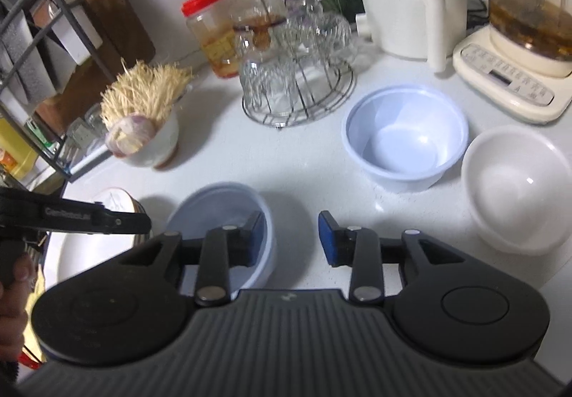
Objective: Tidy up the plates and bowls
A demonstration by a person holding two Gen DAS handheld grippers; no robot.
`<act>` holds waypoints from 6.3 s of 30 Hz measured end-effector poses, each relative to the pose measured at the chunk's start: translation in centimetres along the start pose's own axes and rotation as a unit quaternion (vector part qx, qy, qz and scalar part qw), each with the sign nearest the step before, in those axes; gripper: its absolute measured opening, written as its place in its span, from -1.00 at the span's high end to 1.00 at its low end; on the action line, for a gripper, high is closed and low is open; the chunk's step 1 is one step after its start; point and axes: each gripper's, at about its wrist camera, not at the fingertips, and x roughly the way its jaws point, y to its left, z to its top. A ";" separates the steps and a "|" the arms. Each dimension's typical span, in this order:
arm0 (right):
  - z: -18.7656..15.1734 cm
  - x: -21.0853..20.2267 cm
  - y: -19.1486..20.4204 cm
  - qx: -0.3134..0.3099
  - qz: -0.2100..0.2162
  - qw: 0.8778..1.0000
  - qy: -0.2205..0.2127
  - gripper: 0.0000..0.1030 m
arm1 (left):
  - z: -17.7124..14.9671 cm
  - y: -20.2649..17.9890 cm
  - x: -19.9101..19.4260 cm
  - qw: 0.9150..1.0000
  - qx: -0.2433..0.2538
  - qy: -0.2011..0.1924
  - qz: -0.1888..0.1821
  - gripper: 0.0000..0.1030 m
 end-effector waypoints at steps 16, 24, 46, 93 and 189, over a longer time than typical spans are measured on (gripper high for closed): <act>2.8 -9.5 1.7 -0.014 -0.012 0.996 -0.088 0.29 | 0.3 -3.9 -9.1 0.995 0.034 -0.063 -0.070 0.65; 2.9 -13.3 2.2 -0.010 -0.016 0.994 -0.110 0.29 | -0.1 -5.9 -12.9 0.990 0.048 -0.093 -0.095 0.65; 1.7 -15.5 3.9 -0.009 -0.024 0.993 -0.119 0.29 | -1.9 -5.6 -15.1 0.985 0.058 -0.093 -0.134 0.61; 3.3 -12.0 -4.2 0.062 -0.107 0.988 -0.095 -0.09 | 2.5 -11.7 -4.5 0.980 0.106 -0.060 -0.159 -0.18; 9.3 -5.8 0.1 0.019 0.029 0.999 -0.020 0.67 | 6.3 -4.6 -6.5 0.987 -0.005 -0.083 -0.137 0.45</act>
